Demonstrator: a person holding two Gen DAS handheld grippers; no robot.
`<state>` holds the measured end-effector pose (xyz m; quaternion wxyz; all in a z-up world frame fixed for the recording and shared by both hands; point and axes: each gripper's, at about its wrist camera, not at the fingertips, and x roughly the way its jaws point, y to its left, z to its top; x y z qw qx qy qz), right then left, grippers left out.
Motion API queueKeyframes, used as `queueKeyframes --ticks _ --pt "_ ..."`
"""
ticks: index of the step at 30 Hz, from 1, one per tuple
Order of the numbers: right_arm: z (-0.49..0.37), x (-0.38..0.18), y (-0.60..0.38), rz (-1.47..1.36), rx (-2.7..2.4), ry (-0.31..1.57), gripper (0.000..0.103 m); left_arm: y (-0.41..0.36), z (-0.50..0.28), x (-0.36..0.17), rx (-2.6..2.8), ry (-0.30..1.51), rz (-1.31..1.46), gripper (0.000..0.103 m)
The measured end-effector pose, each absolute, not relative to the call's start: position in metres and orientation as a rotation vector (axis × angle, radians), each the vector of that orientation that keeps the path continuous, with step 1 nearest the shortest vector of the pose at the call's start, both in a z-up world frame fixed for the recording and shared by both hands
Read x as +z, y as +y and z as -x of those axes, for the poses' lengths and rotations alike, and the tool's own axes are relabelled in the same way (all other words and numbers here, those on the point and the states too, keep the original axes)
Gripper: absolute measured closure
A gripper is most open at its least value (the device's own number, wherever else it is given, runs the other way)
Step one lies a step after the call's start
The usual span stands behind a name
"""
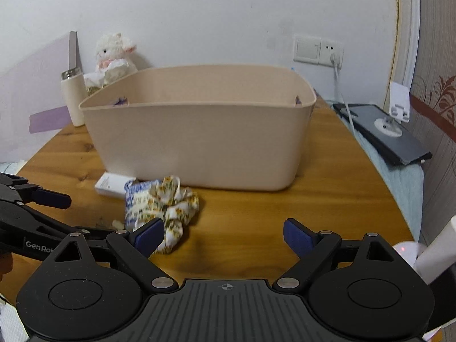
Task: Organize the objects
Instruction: 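Grasp the hair clips with the left tool while the right tool grasps the floral scrunchie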
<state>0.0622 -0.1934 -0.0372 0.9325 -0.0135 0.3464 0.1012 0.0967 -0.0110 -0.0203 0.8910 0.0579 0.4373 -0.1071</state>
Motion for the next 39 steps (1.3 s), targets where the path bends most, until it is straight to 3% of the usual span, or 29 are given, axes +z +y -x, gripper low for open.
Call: queueKeyframes --ticks 18,21,23,26,31,32,34,39 --pt "-0.084 -0.056 -0.171 -0.067 0.296 0.750 0.011 0.011 -0.112 -0.033 -0.206 0.902 -0.042 0.011" --pt "-0.090 -0.060 -0.166 -0.072 0.310 0.762 0.014 0.014 -0.110 -0.033 -0.208 0.887 -0.061 0.018" --pt "-0.093 -0.063 -0.162 -0.070 0.322 0.772 0.018 0.014 -0.107 -0.033 -0.206 0.872 -0.096 0.030" --pt "-0.093 -0.066 -0.157 -0.065 0.337 0.771 0.030 0.016 -0.103 -0.032 -0.231 0.847 -0.107 0.043" --pt "-0.091 -0.064 -0.153 -0.063 0.372 0.771 0.063 0.023 -0.107 -0.031 -0.243 0.830 -0.097 0.064" --pt "-0.090 -0.064 -0.153 -0.058 0.379 0.772 0.066 0.023 -0.107 -0.031 -0.246 0.829 -0.095 0.064" --pt "-0.088 -0.064 -0.152 -0.054 0.389 0.775 0.083 0.023 -0.107 -0.030 -0.251 0.826 -0.096 0.065" --pt "-0.083 -0.061 -0.151 -0.018 0.384 0.764 0.092 0.022 -0.104 -0.030 -0.259 0.814 -0.105 0.068"
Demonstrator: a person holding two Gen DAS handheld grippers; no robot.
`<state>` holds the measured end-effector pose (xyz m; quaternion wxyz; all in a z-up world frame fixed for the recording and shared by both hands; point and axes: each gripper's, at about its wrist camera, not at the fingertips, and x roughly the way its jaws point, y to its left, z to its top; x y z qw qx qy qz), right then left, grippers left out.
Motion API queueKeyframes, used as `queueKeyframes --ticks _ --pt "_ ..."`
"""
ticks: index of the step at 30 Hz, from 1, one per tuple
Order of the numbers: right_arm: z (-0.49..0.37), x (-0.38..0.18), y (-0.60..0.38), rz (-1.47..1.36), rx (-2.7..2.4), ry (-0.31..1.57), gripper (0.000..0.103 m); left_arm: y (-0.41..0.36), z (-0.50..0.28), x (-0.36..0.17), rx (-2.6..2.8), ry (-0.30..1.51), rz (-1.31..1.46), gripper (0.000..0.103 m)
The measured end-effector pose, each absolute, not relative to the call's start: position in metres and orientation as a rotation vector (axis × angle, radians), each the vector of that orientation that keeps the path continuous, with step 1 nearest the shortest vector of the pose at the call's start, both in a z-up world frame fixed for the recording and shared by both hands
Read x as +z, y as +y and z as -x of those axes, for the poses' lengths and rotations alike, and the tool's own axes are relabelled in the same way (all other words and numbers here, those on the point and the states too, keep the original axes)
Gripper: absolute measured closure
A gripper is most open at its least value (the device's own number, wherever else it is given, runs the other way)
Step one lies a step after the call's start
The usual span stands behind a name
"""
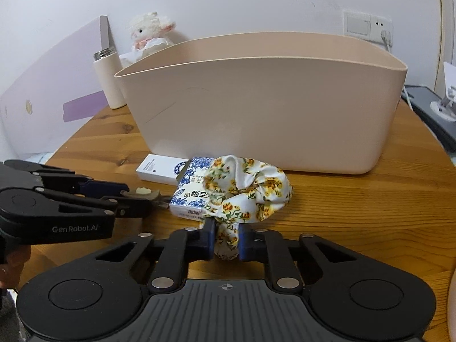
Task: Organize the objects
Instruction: 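Grasp the hair clips with the left tool while the right tool grasps the floral scrunchie, then lift both items over the basket and open both tools to drop them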
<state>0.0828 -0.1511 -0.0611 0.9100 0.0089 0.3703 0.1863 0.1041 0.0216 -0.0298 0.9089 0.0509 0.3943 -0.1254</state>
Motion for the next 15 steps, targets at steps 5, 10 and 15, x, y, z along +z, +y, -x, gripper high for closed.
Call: queueKeyframes --ticks 5,10,15 --pt "-0.077 -0.058 -0.156 -0.003 0.373 0.747 0.095 0.022 -0.099 -0.029 -0.294 0.821 -0.099 0.098" --pt "-0.072 -0.054 -0.159 0.002 0.365 0.736 0.095 0.017 -0.095 -0.030 -0.292 0.808 -0.133 0.099" --pt "-0.066 -0.047 -0.163 -0.006 0.356 0.715 0.095 0.017 -0.090 -0.026 -0.295 0.807 -0.127 0.099"
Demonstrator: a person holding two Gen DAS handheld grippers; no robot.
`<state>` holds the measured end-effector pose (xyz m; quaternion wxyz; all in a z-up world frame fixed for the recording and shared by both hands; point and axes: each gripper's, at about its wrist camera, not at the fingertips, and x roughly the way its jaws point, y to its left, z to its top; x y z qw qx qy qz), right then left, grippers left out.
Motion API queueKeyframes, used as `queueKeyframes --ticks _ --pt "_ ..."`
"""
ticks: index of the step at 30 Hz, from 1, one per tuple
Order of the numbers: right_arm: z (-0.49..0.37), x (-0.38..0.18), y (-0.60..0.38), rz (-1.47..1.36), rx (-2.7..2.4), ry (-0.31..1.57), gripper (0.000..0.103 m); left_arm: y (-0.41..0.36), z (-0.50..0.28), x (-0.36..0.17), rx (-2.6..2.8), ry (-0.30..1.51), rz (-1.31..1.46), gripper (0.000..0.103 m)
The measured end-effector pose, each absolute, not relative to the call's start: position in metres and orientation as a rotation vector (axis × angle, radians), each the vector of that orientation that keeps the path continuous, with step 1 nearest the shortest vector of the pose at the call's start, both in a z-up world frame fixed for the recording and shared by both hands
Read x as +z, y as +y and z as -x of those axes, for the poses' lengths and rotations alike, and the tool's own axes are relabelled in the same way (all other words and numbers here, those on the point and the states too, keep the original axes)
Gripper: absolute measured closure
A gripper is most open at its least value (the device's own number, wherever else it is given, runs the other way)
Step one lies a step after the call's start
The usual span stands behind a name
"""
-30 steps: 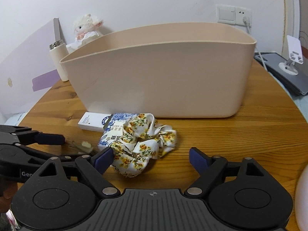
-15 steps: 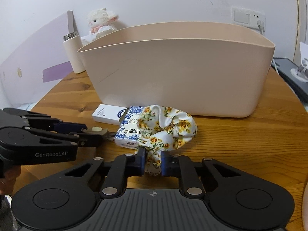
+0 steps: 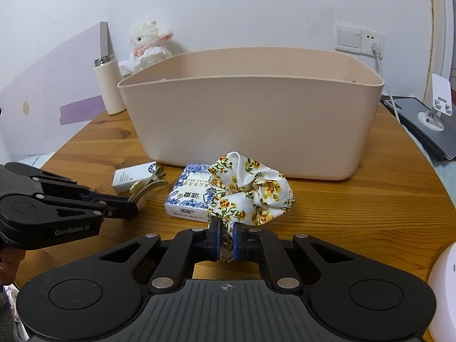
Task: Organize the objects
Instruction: 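Lift both items over the basket and open both tools to drop them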
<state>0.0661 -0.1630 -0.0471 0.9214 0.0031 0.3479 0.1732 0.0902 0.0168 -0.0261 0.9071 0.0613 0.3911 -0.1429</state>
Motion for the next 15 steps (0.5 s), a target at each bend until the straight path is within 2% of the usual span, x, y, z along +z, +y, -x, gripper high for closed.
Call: queueKeyframes --ticks 15 --pt "-0.064 0.022 -0.172 0.007 0.324 0.502 0.095 0.028 -0.070 0.059 -0.283 0.582 -0.104 0.099"
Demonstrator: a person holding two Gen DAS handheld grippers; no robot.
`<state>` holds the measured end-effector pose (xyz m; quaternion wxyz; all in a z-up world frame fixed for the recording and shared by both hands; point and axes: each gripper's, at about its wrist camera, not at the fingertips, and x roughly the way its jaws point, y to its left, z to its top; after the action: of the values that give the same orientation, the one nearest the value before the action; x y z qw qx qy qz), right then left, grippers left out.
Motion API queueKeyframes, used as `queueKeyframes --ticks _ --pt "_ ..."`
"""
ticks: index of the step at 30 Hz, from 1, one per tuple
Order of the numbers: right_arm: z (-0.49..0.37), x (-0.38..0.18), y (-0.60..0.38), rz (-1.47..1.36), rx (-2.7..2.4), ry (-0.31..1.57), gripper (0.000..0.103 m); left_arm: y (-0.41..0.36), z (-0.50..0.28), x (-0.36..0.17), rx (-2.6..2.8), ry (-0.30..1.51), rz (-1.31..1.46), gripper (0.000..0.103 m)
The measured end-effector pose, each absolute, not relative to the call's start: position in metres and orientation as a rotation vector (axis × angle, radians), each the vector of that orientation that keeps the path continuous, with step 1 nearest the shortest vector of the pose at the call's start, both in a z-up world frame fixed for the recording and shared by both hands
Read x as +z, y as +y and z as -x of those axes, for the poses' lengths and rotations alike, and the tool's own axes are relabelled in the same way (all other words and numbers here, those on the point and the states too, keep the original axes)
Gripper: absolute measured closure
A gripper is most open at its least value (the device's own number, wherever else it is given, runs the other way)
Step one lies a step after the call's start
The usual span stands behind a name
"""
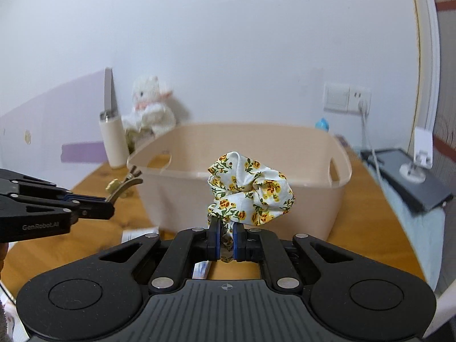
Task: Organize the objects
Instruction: 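Lift both items over the basket and open both tools to drop them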
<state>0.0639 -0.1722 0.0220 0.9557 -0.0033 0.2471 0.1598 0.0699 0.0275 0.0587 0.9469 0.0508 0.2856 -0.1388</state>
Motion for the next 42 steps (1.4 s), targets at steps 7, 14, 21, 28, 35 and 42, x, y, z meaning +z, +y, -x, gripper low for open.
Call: queueKeyframes --ticks 7,14,21,28,35,42 --pt "-0.092 0.040 -0.175 0.004 0.287 0.453 0.095 0.026 -0.104 0.085 -0.240 0.533 -0.080 0.099" --pt "-0.128 0.046 -0.172 0.002 0.249 0.436 0.095 0.014 -0.155 0.091 -0.195 0.541 -0.099 0.099" --pt "-0.155 0.033 -0.169 -0.008 0.227 0.474 0.095 -0.005 -0.198 0.076 -0.162 0.601 -0.126 0.099" --pt "-0.177 0.012 -0.170 0.011 0.194 0.547 0.095 -0.023 -0.227 0.044 -0.102 0.685 -0.190 0.099" --pt "-0.184 0.003 -0.169 0.037 0.172 0.583 0.090 -0.029 -0.231 0.032 -0.109 0.719 -0.209 0.097" --pt "-0.172 0.014 -0.168 0.038 0.165 0.539 0.045 -0.028 -0.219 0.045 -0.114 0.680 -0.199 0.045"
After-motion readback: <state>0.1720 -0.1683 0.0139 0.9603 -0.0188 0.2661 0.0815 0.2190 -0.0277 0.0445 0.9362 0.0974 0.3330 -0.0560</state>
